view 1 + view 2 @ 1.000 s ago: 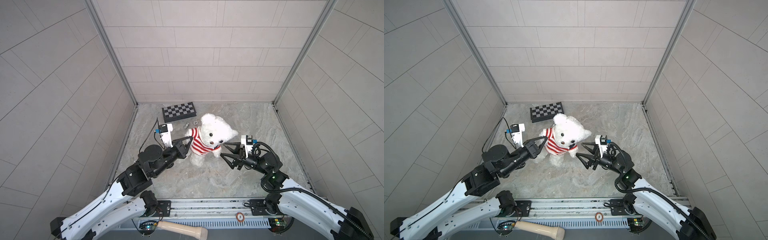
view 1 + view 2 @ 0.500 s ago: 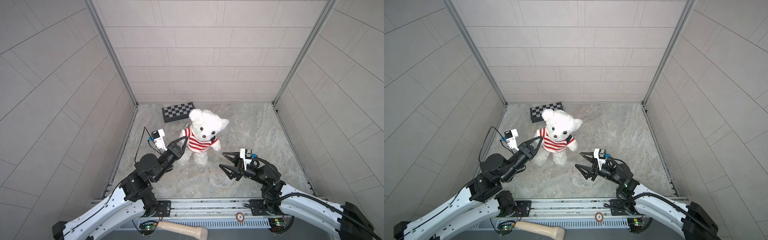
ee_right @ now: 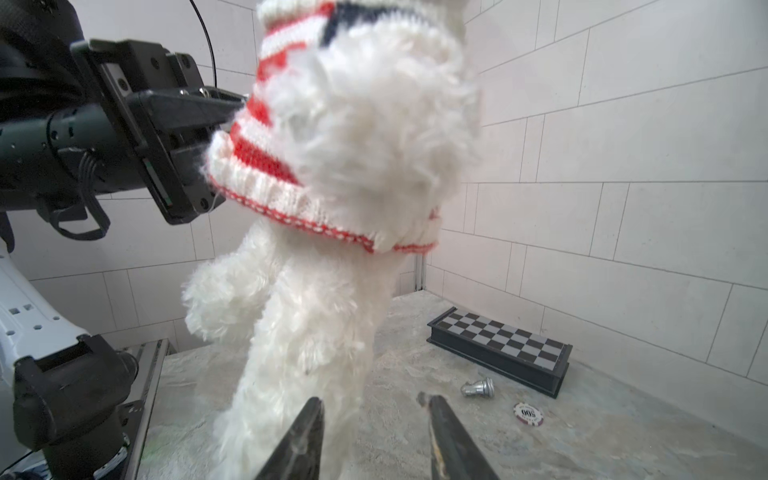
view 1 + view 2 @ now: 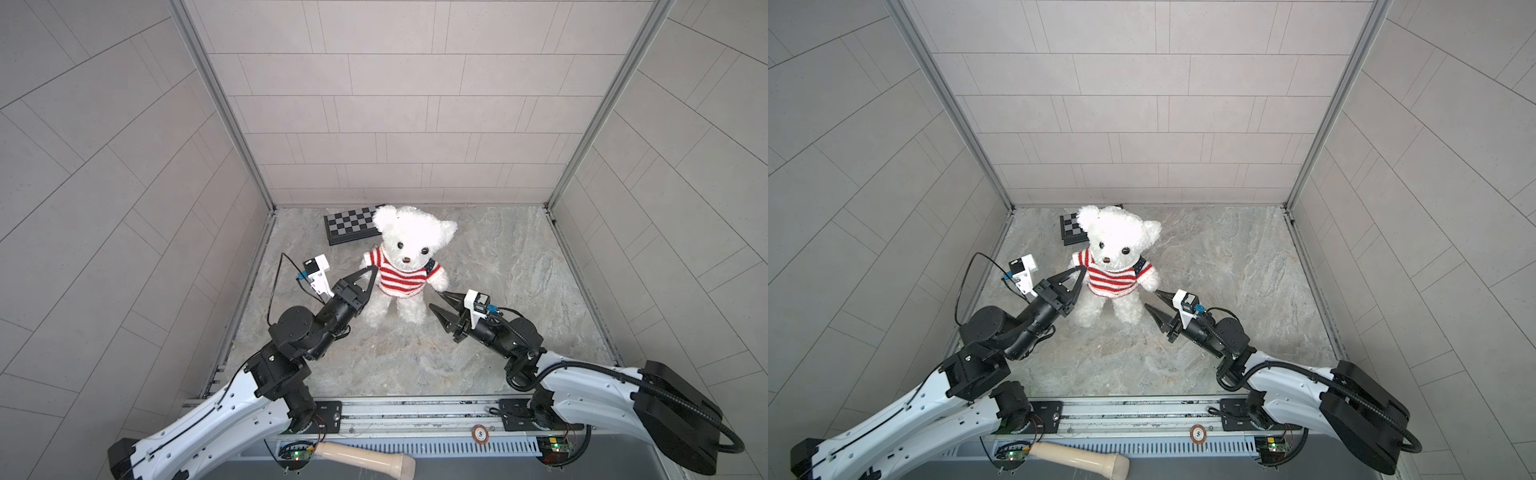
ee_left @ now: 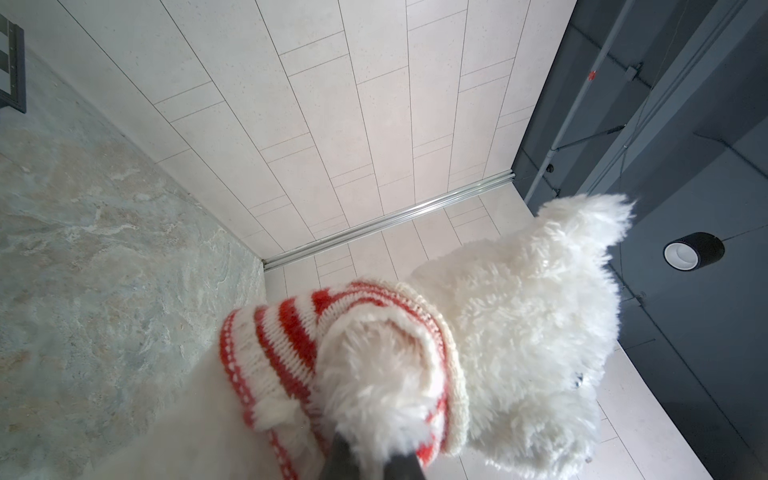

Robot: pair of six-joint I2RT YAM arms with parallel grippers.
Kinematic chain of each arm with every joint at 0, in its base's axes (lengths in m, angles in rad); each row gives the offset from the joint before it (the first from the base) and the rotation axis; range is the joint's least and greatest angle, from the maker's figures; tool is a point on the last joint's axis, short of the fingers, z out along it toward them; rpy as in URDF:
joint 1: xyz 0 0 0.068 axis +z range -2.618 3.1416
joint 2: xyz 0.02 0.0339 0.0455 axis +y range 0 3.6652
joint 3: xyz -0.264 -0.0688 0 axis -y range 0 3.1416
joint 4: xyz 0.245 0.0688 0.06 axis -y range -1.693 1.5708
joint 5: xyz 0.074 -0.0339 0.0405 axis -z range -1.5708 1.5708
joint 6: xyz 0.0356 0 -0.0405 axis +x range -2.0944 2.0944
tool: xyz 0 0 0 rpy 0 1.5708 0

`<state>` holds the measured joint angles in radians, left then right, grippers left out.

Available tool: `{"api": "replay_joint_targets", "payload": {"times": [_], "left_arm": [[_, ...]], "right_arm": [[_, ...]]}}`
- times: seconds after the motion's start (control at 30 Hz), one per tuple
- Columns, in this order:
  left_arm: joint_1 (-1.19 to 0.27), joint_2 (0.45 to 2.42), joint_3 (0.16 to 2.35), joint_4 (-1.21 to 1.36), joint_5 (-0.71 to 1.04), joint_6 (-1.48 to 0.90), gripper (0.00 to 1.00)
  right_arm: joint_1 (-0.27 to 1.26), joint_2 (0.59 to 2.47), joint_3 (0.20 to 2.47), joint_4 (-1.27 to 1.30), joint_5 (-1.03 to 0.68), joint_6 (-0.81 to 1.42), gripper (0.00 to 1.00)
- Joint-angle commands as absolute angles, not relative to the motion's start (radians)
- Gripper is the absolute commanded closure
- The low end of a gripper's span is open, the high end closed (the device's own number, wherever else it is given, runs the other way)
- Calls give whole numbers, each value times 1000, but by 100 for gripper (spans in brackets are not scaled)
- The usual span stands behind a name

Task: Dress the teddy bear

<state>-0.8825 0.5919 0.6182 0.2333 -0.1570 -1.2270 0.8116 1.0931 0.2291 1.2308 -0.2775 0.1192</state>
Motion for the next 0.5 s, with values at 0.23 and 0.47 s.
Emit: {"api": "replay_joint_targets", "payload": {"times": [0.23,0.47], "left_arm": [[-876,557,605,317,-120,-1215,100],[-877,580,602,371,-88,-1222,100]], "right_arm": [[820,1134,317,1424,-287,284,56],[821,1163,333,1424,-267,296,63]]}}
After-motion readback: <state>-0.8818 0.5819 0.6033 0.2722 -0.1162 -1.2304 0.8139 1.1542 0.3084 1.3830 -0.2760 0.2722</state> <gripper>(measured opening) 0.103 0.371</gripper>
